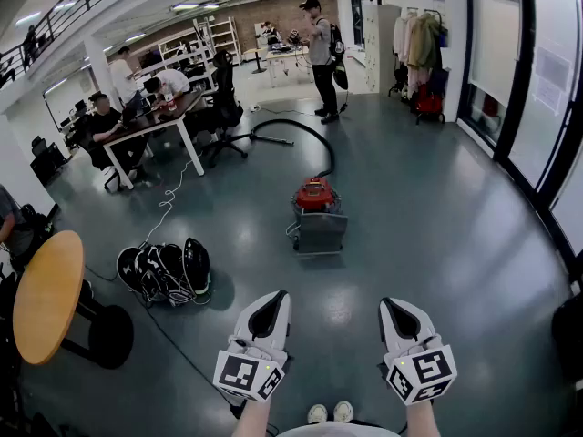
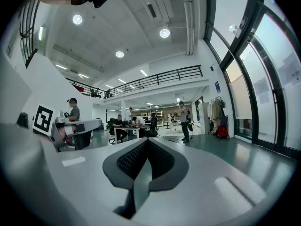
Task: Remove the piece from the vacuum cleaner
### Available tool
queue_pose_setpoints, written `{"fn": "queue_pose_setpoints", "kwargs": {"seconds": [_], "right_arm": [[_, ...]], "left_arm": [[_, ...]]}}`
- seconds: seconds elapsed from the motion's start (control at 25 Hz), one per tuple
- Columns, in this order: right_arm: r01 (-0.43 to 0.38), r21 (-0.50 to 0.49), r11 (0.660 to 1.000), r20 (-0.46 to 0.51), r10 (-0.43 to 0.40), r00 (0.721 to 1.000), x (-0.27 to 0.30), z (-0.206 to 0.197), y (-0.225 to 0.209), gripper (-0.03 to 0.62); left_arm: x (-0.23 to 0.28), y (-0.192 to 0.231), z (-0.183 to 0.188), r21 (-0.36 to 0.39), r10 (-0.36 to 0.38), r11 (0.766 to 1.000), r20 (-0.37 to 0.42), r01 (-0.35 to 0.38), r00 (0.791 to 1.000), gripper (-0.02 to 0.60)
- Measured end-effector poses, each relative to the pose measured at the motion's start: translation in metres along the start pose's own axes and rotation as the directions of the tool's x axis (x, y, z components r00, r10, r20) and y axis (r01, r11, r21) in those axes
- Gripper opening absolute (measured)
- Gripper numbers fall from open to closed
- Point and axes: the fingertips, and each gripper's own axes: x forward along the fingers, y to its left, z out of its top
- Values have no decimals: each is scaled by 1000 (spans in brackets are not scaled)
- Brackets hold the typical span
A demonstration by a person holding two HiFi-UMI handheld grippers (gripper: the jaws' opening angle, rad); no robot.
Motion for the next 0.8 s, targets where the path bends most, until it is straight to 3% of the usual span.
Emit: {"fn": "queue_pose_setpoints", "kwargs": {"seconds": [0.8], "right_arm": [[-47, 52, 998, 28, 46, 999, -4, -7, -15, 26]], "left_arm": [[8, -17, -13, -7, -2, 1000, -19, 2, 1000, 5]]}}
